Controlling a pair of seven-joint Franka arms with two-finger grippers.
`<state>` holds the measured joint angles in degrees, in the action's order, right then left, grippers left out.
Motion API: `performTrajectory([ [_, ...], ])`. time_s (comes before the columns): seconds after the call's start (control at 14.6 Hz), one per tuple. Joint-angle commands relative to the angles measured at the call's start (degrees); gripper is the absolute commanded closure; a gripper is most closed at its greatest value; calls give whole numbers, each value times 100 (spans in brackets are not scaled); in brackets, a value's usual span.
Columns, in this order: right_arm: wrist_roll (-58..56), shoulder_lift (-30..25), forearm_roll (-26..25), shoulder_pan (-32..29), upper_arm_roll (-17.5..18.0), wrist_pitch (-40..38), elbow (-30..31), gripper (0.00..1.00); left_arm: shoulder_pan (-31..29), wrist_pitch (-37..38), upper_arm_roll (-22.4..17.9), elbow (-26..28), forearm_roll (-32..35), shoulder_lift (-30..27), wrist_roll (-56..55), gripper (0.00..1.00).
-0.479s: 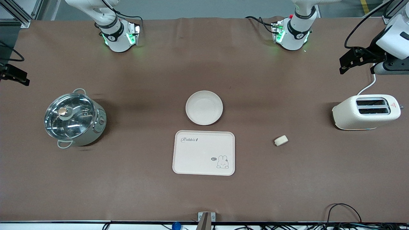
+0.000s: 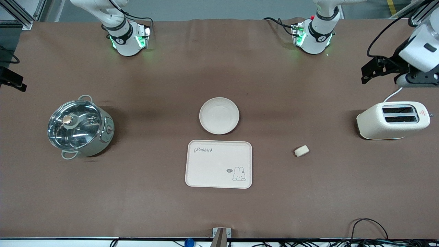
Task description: Place bun in plate and plate on tray
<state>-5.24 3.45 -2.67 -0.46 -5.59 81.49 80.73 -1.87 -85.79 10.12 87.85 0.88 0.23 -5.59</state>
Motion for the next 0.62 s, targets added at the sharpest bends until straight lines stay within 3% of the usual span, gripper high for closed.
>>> performTrajectory([
  [0.0, -13, 321, 503, 133, 75, 191, -66, 0, 38, -295, 34, -278, 35, 591, -56, 0],
  [0.21, -56, 901, 837, 450, 84, 911, 39, 0, 38, -902, 192, -119, 35, 1039, -773, 0],
  [0.34, 5, 1236, 1407, 660, 75, 886, 48, 0, 38, -1254, 280, 4, 17, 1364, -1458, 0],
  [0.55, 978, 1596, 1664, 1301, 84, 982, 327, 0, 46, -1851, 482, 275, 35, 1908, -2837, 0],
])
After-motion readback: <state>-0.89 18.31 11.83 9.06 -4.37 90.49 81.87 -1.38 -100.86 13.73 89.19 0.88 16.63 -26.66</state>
